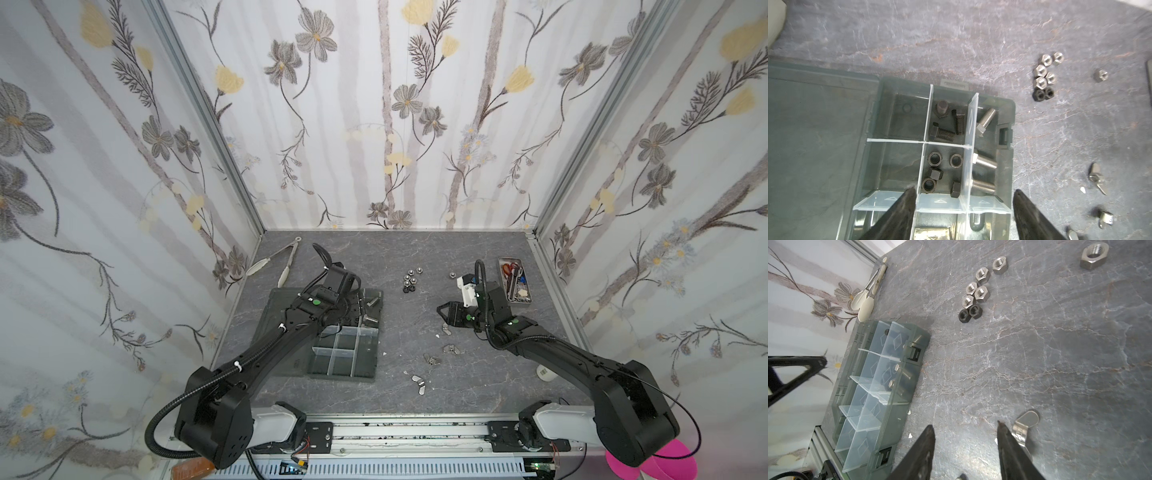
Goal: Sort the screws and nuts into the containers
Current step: 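Reach the right gripper to a black nut while the left gripper draws back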
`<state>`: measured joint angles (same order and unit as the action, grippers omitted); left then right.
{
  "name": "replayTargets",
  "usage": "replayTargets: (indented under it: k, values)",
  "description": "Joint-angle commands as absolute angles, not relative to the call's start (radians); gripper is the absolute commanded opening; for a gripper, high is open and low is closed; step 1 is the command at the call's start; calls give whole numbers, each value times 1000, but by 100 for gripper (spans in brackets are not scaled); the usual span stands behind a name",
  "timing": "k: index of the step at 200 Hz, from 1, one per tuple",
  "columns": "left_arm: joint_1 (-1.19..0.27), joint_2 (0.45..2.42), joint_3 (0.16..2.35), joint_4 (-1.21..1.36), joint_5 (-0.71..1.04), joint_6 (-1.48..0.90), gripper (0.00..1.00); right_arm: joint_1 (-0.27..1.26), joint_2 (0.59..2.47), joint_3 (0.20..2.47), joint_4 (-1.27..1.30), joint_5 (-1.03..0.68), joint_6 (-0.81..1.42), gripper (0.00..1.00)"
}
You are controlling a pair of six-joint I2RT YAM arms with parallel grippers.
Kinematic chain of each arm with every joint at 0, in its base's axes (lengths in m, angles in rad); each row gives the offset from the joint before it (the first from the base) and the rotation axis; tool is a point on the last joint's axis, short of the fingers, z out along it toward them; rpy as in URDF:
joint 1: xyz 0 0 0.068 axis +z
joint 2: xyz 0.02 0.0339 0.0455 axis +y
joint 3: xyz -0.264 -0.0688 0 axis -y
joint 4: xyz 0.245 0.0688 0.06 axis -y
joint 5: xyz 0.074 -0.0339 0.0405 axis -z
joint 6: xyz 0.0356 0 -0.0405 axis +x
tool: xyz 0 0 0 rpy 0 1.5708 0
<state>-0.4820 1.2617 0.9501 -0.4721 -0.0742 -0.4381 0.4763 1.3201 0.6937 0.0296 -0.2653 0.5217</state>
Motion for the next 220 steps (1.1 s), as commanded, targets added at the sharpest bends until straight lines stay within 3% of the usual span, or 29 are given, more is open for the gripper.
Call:
replayTargets:
  k: [1,61,146,220]
  values:
    - [-479,1180,949,-452,-63,-397,80,506,1385,779,-34,-184,487,50]
    - [-480,991,875,-381,-45,-387,96,561,1668,1050,-166,-61,460,34]
    - [-480,925,827,-352,-31,-387,97,582,1935,1350,-294,20,444,47]
    - [-479,915,819,-353,-30,-391,98,583,2086,1525,-355,52,437,50]
